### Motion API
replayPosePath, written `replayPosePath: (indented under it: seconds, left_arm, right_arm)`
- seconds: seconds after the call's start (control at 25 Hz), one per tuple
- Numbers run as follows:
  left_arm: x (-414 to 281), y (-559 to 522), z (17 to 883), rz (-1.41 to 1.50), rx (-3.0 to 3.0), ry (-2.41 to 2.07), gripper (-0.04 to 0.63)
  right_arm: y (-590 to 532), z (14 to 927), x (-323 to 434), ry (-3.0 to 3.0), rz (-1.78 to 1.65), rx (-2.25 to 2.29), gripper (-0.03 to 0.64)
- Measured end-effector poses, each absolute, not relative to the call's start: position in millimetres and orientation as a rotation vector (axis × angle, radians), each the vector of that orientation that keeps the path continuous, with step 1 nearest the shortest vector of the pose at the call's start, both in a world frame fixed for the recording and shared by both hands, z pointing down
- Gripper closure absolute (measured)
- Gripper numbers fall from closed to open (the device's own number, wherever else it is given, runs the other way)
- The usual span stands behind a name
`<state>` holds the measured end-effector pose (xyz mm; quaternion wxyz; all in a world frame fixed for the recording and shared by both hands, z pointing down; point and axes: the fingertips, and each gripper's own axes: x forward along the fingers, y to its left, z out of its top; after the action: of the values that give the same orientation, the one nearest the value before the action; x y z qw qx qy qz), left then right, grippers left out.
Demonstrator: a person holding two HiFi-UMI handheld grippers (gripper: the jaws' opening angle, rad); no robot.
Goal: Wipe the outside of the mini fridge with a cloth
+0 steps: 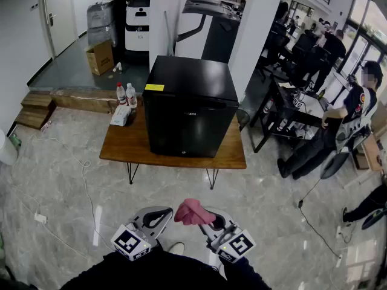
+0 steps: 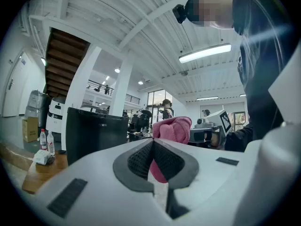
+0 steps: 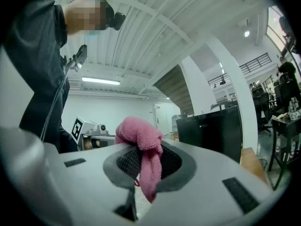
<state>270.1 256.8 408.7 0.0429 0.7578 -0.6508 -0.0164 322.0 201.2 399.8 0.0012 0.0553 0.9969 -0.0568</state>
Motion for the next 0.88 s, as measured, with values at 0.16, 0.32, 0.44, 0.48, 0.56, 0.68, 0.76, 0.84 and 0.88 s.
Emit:
replayPosePath:
  seconds: [0.16,0.32,0.44,0.48,0.56,0.68,0.76,0.84,0.88]
  left_arm:
    - [270.8,259.1,408.4,-0.052,2.323,-1.995,0.591]
    - [271.1,260.6,409.5,-0.051,2.314,-2.004,0.591]
    - [270.6,261.2,409.5,-0.049,2.309,-2.01,0.591]
    - [270.2,261.5,408.8,-0.048,2.307,-2.012,0.591]
    - [268.9,262.2,406.9,-0.045,2.302,-2.017,0.591]
    - [264.0,261.5,404.9,-0.046,2.288,-2.034,0.591]
    - [258.5,260.6,402.0,-0.055,2.272,-2.058,0.591]
    - [251.4,259.1,396.4,-0.058,2.263,-2.085,0.591]
    - [247.4,257.8,393.1,-0.058,2.259,-2.097,0.591]
  right_arm:
    - [203.6,401.0,321.2,3.122,-0.188,0.173,0.571]
    - [205.7,402.0,320.0,3.123,-0.18,0.185,0.572]
    - [206.1,400.4,318.6,3.117,-0.177,0.192,0.572]
    - [206.1,399.3,318.2,3.115,-0.179,0.192,0.571]
    - [205.5,398.2,317.5,3.115,-0.191,0.189,0.571]
    - [201.7,398.1,316.2,3.112,-0.208,0.173,0.571]
    - [197.9,395.2,315.7,3.103,-0.202,0.152,0.571]
    - [193.7,390.2,312.3,3.092,-0.176,0.125,0.571]
    - [191.9,388.0,309.0,3.089,-0.16,0.115,0.571]
